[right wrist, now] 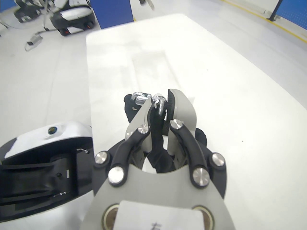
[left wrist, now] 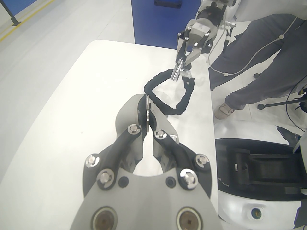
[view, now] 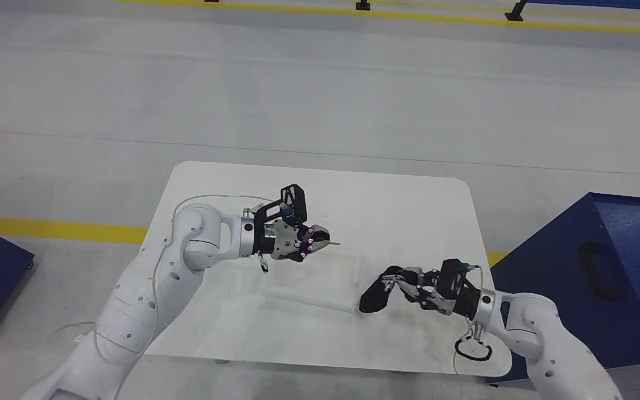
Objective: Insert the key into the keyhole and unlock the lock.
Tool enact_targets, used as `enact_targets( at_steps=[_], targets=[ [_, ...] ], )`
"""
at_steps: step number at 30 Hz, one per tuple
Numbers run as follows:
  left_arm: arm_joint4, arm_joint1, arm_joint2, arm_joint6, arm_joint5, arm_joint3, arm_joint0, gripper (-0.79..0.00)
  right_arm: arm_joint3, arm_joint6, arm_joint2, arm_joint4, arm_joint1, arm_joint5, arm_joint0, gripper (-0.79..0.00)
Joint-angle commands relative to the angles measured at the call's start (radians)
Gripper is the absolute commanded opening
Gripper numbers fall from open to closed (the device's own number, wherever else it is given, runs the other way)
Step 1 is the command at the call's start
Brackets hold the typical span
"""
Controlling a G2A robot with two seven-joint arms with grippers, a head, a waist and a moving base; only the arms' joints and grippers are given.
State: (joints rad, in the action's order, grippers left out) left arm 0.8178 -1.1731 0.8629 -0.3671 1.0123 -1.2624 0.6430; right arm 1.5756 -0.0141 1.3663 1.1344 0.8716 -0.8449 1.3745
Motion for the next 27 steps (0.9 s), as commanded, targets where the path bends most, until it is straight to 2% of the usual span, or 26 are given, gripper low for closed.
enact_targets(
  at_steps=[1, 3, 12, 21, 27],
  targets=[
    [0.0, 0.0, 0.0, 0.0, 0.0, 0.0, 0.0, -0.785, -0.023, -0.042, -0.048, 0.032, 0.01, 0.076, -0.027, -0.785],
    [0.0, 0.0, 0.0, 0.0, 0.0, 0.0, 0.0, -0.785, -0.048, -0.059, -0.083, 0.056, 0.019, 0.114, -0.052, -0.785],
    [0.0, 0.0, 0.0, 0.0, 0.0, 0.0, 0.0, -0.785, -0.184, -0.122, -0.19, 0.107, 0.047, 0.155, -0.149, -0.785],
    [0.0, 0.0, 0.0, 0.0, 0.0, 0.0, 0.0, -0.785, -0.286, -0.162, -0.247, 0.115, 0.066, 0.139, -0.211, -0.785],
    [0.0, 0.0, 0.0, 0.0, 0.0, 0.0, 0.0, -0.785, -0.32, -0.195, -0.254, 0.086, 0.07, 0.076, -0.235, -0.785]
  ],
)
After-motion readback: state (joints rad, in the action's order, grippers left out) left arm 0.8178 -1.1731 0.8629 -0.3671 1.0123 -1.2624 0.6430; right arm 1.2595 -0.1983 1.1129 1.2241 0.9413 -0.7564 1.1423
